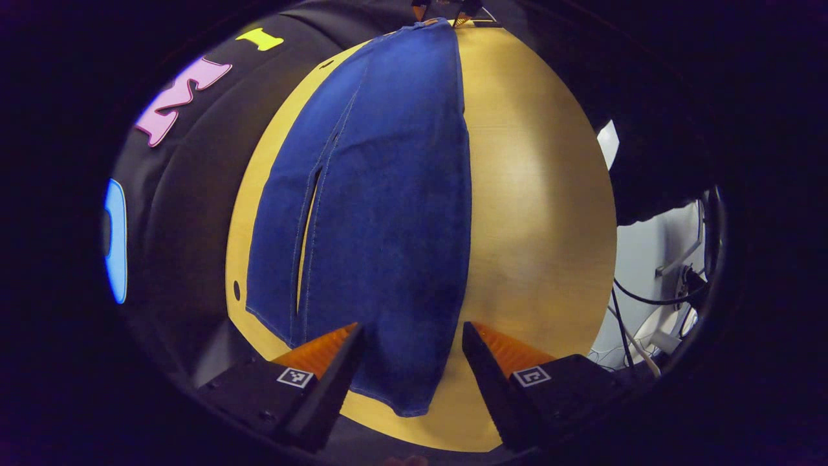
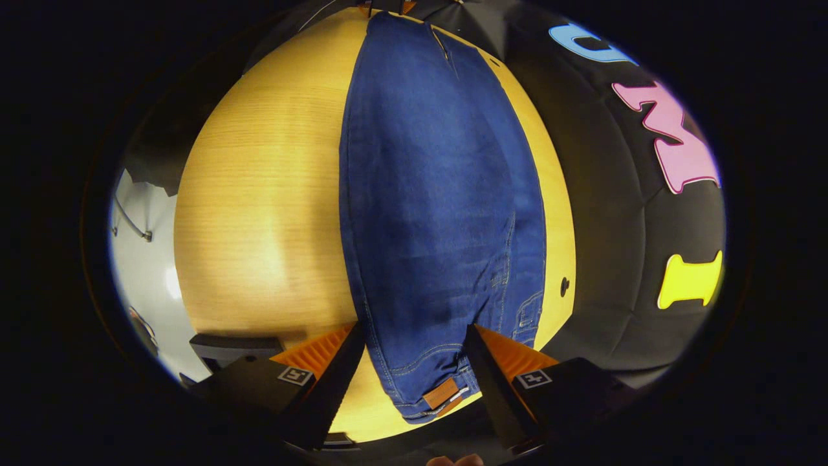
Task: Grasp the waist and the cuffs of the jeans and fold them to make the two legs overlap; first hold the waist and fold one-third of the jeans toward the cuffs, then hold the cuffs and fold the remaining one-third in the same direction to finish folding.
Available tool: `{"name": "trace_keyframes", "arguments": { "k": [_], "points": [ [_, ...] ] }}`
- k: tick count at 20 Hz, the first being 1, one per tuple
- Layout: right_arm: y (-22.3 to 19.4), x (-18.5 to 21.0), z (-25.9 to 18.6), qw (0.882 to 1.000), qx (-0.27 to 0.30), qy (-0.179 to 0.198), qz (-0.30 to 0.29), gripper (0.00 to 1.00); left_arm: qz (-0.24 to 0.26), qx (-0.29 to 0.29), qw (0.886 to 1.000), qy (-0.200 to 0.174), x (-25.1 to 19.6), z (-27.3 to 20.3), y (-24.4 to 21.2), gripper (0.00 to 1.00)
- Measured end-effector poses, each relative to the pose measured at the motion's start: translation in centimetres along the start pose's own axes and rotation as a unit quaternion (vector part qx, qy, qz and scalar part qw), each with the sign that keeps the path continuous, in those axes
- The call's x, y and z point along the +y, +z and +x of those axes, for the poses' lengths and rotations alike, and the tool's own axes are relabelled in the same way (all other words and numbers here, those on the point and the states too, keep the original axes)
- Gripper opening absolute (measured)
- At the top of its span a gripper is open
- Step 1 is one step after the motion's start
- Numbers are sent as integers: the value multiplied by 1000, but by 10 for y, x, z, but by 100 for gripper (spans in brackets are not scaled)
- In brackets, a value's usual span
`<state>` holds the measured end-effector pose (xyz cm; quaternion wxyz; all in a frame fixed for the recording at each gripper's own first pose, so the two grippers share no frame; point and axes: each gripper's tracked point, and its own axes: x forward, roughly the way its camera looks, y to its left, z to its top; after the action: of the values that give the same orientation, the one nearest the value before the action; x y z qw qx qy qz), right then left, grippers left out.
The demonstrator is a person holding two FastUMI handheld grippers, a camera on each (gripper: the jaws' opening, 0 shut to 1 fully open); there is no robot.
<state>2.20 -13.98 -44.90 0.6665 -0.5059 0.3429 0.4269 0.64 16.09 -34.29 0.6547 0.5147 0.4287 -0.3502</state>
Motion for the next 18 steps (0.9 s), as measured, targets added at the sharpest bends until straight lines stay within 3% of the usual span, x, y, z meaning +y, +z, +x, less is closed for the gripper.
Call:
{"name": "trace_keyframes", "arguments": {
  "k": [2, 5, 10, 13, 15, 18],
  "points": [
    [-3, 2, 0, 1000, -5, 0, -12, 96, 20, 7, 1000, -9, 3, 0, -13, 96],
    [3, -8, 7, 999, -7, -22, -36, 96, 58, 0, 998, 21, 21, 6, -12, 95],
    [5, -20, 13, 997, 7, -58, -42, 95, 5, -6, 997, 73, 51, 17, -8, 92],
    [4, -15, 16, 997, 15, -53, -46, 94, 40, -16, 996, 80, 49, 19, -5, 92],
    [4, -9, 18, 998, 23, -36, -36, 84, 65, -14, 995, 80, 51, 18, -1, 84],
    [5, -4, 21, 999, 28, -18, -30, 66, 48, -14, 996, 76, 52, 23, -1, 81]
  ]
}}
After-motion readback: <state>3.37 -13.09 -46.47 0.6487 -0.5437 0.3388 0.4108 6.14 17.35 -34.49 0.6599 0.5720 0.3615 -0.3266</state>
